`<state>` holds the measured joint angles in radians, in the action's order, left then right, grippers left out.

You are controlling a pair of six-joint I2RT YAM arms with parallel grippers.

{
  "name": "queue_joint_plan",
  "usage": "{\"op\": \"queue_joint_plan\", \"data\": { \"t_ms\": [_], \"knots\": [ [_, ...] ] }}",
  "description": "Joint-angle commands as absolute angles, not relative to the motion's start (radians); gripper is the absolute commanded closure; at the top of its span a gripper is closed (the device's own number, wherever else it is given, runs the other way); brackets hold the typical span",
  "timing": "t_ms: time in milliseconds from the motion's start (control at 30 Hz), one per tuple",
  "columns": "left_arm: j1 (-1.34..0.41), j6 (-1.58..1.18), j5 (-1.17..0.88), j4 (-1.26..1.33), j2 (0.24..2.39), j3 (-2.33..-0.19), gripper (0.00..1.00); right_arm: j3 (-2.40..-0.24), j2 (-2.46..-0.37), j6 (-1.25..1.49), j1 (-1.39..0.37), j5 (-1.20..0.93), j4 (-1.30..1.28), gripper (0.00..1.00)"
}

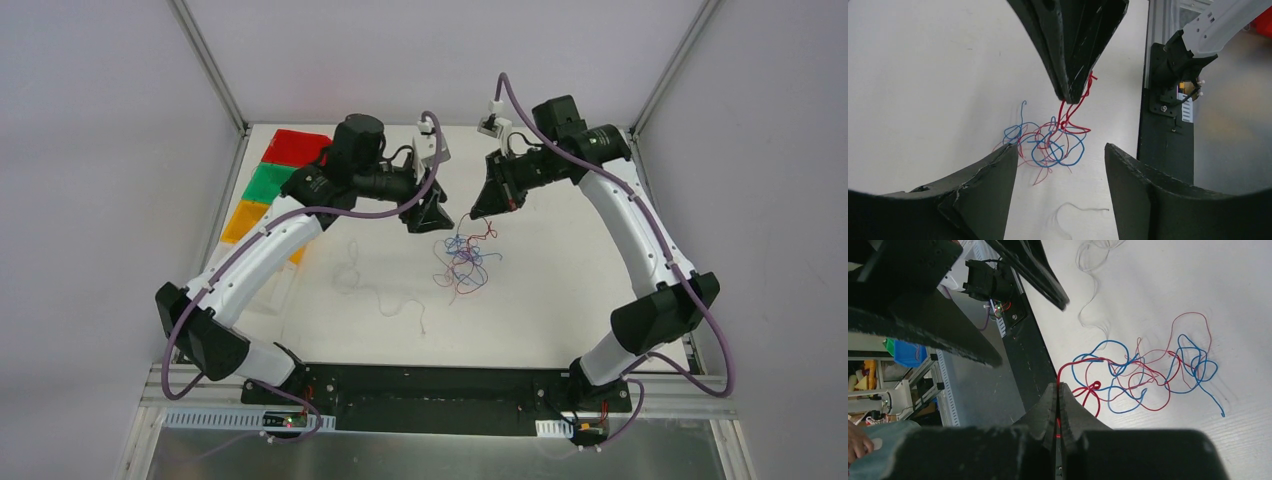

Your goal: Untangle the cables

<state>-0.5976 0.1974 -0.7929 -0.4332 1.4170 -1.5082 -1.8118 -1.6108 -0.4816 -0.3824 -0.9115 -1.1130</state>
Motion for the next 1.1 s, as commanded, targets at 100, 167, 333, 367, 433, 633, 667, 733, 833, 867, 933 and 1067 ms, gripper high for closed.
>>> {"op": "queue_joint_plan", "data": {
  "t_ms": [100,167,333,367,433,633,667,733,833,867,933,1067],
  "knots": [
    [-0.711,0.212,-0.721,-0.277,1.467,-1.473,0.38,-1.794,-1.535,-0.527,-0.423,-0.928,-1.096,1.00],
    [-0.726,0.234,-0.703,-0.276,1.483,-1.468,0.40,-1.788,-1.524,-0.530,-0.428,-0.928,-1.088,1.00],
    [-0.727,0.213,-0.703,-0.267,1.516,-1.483,0.69,-1.776,-1.504,-0.512,-0.427,-0.929,-1.069,1.00],
    [-0.726,0.208,-0.712,-0.267,1.517,-1.485,0.79,-1.770,-1.499,-0.501,-0.425,-0.921,-1.061,1.00],
    [-0.727,0.188,-0.712,-0.267,1.513,-1.490,1.00,-1.749,-1.487,-0.462,-0.412,-0.897,-1.026,0.99],
    [-0.718,-0.095,-0.544,-0.261,1.554,-1.582,1.00,-1.627,-1.432,-0.099,-0.238,-0.784,-0.711,0.24],
    [-0.714,-0.147,-0.504,-0.254,1.562,-1.588,1.00,-1.610,-1.423,-0.056,-0.218,-0.759,-0.639,0.19],
    [-0.705,-0.257,-0.428,-0.239,1.575,-1.599,1.00,-1.577,-1.405,-0.009,-0.209,-0.704,-0.558,0.13],
    [-0.697,-0.425,-0.313,-0.249,1.590,-1.616,1.00,-1.468,-1.352,0.048,-0.215,-0.659,-0.388,0.03],
    [-0.696,-0.450,-0.294,-0.250,1.590,-1.620,1.00,-1.410,-1.329,0.060,-0.217,-0.653,-0.311,0.01],
    [-0.694,-0.495,-0.279,-0.250,1.590,-1.630,1.00,-1.292,-1.284,0.070,-0.230,-0.643,-0.157,0.01],
    [-0.693,-0.556,-0.311,-0.235,1.591,-1.647,1.00,-1.136,-1.252,0.043,-0.322,-0.537,0.053,0.01]
  ]
}}
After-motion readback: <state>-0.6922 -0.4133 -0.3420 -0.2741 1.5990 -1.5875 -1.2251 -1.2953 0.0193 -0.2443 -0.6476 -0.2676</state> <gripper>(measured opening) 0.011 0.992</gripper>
